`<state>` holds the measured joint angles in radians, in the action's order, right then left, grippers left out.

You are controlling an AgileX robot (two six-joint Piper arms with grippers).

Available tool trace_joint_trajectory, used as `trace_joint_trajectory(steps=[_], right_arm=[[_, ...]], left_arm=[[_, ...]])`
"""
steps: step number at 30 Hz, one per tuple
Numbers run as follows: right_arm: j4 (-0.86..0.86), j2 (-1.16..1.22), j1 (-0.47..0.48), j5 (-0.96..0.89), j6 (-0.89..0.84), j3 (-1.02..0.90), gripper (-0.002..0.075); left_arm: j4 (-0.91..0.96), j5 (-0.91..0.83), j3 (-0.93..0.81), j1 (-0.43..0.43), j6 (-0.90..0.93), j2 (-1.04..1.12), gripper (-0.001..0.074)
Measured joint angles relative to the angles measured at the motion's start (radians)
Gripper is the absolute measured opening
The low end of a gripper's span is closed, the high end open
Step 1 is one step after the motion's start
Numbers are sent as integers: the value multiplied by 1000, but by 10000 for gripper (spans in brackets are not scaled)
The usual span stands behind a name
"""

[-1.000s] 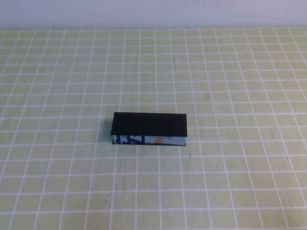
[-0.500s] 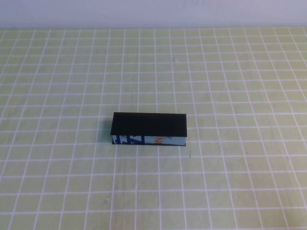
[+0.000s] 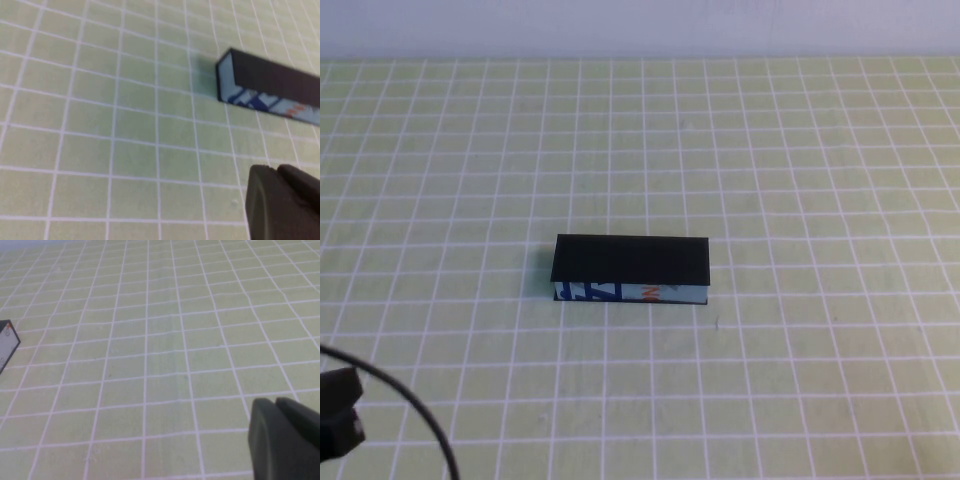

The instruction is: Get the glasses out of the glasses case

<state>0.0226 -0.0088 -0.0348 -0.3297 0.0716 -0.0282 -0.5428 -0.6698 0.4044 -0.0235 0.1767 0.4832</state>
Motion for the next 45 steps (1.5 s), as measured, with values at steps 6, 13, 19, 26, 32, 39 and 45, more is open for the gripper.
trace_joint_trajectory(steps=[6,13,19,26,32,39,45], right_arm=[[0,0,0,0,0,0,-18],[0,0,0,0,0,0,-18],[0,0,0,0,0,0,-18],[0,0,0,0,0,0,-18],[0,0,0,0,0,0,-18],[0,0,0,0,0,0,-18],[101,0,0,70,0,0,-18]], left_arm=[[-135,-162,245,0,294,332,-4],[-287,-181,488,9,516,670,-4],[-391,-174,645,54,635,913,-4],[-427,-158,821,125,707,1181,-4],[-453,-156,964,181,730,1375,-4],[-469,-153,1083,200,736,1527,-4],[-476,-152,1114,200,740,1624,-4]])
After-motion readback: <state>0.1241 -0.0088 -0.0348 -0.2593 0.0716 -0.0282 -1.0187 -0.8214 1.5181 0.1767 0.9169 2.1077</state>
